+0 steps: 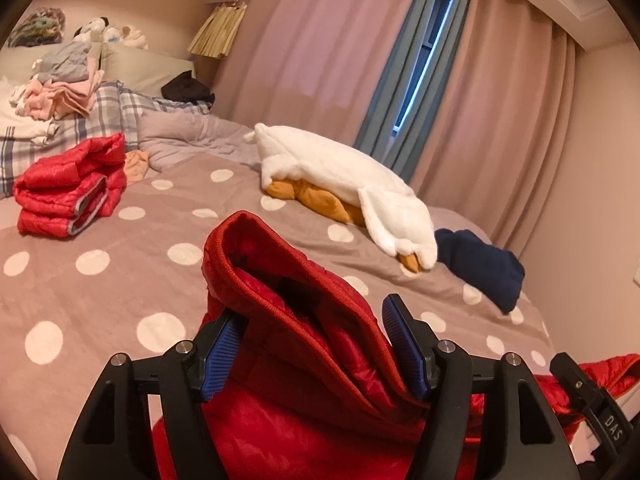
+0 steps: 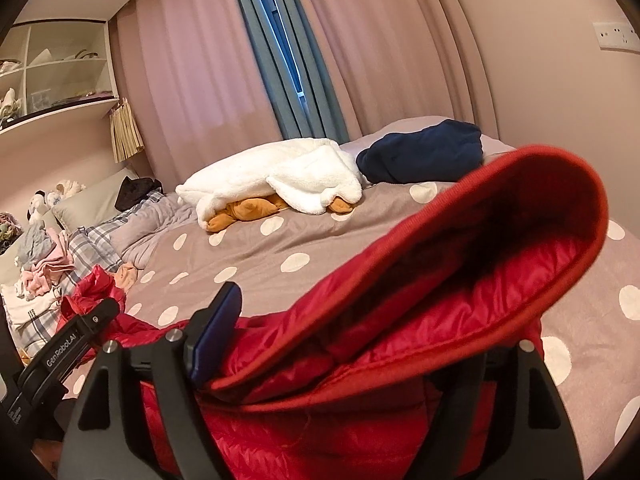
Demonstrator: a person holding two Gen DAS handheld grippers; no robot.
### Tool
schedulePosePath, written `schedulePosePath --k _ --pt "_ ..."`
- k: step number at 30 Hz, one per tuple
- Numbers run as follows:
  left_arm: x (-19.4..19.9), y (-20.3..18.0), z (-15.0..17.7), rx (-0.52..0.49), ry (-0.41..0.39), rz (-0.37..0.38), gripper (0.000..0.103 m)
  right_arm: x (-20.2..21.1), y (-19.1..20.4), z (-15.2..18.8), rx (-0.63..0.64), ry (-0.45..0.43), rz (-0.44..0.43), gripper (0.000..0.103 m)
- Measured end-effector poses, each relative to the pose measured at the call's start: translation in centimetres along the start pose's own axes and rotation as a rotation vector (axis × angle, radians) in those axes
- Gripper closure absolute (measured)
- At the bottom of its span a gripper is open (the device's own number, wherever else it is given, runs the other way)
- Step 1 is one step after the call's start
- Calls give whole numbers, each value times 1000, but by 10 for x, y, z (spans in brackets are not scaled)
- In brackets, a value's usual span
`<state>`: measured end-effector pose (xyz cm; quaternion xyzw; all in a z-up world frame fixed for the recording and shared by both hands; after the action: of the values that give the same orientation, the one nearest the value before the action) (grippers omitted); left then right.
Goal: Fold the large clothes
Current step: 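Open both tools and lift them off the folded jacket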
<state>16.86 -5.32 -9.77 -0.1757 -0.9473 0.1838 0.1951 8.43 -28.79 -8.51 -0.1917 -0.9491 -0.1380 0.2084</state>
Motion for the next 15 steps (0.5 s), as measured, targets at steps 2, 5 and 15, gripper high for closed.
schedulePosePath --k 2,5,15 --pt "1 0 -1 5 -7 8 29 4 1 -1 5 -10 -6 22" --pt "6 -1 -3 1 -26 15 24 10 1 -3 1 -25 -26 17" --pt "9 -5 -4 -4 -54 37 14 33 -6 -15 26 -160 56 1"
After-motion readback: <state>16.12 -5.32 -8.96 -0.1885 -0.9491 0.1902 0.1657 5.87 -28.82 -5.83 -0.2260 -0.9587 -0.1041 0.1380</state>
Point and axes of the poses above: each gripper's, at about its wrist camera, not at the fingertips, and x roughly against the way its jaws point, y to its left, z to its underside, the point moved 3 cm from there along -x, roughly the way its jaws point, and after that the axes turned 15 degrees about z, right-handed, at the moved point
